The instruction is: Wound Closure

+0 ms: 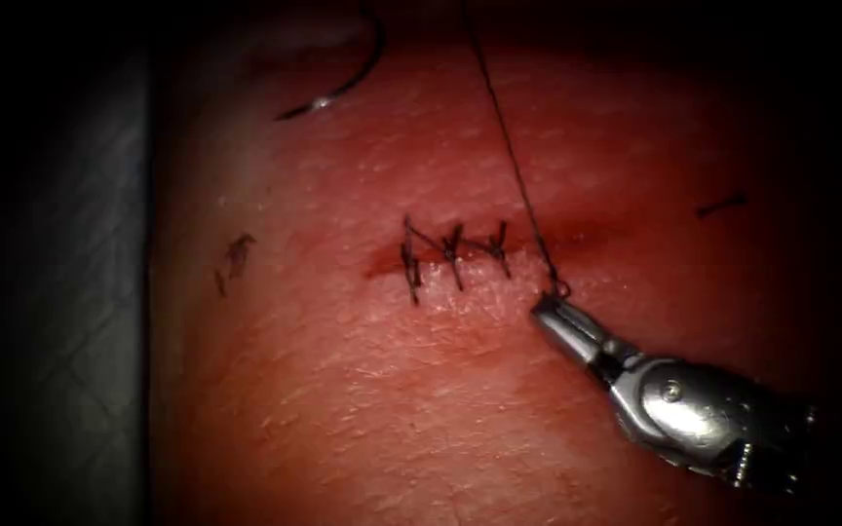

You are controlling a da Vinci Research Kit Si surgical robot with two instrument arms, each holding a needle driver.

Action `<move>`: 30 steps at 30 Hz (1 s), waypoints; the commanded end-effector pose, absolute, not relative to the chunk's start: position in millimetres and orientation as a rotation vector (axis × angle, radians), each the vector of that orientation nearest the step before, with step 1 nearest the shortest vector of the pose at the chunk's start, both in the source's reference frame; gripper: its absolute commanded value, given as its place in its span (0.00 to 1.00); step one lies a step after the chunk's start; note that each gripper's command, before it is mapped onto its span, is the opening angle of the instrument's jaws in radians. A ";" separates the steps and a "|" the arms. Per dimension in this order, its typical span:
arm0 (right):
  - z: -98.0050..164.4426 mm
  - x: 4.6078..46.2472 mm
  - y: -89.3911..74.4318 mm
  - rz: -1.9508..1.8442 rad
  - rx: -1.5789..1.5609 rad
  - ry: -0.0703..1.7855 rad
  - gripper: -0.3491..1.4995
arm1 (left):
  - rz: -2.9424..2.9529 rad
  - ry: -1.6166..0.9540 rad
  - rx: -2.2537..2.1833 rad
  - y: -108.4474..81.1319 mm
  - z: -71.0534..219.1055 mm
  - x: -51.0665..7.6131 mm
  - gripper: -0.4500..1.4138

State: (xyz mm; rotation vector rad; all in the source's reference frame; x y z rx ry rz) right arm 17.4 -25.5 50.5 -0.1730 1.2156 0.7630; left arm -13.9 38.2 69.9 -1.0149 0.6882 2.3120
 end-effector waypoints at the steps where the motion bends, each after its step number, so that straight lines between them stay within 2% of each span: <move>1: 50.5 18.1 -26.9 0.764 -0.167 1.217 0.00 | 2.312 0.695 -1.005 40.1 71.2 -14.0 0.00; 10: 50.6 17.5 -27.4 0.757 -0.165 1.221 0.00 | 2.276 0.732 -0.957 47.3 73.0 -12.2 0.00; 30: 51.4 17.2 -29.4 0.733 -0.158 1.199 0.00 | 2.346 0.759 -0.918 46.3 75.5 -13.0 0.00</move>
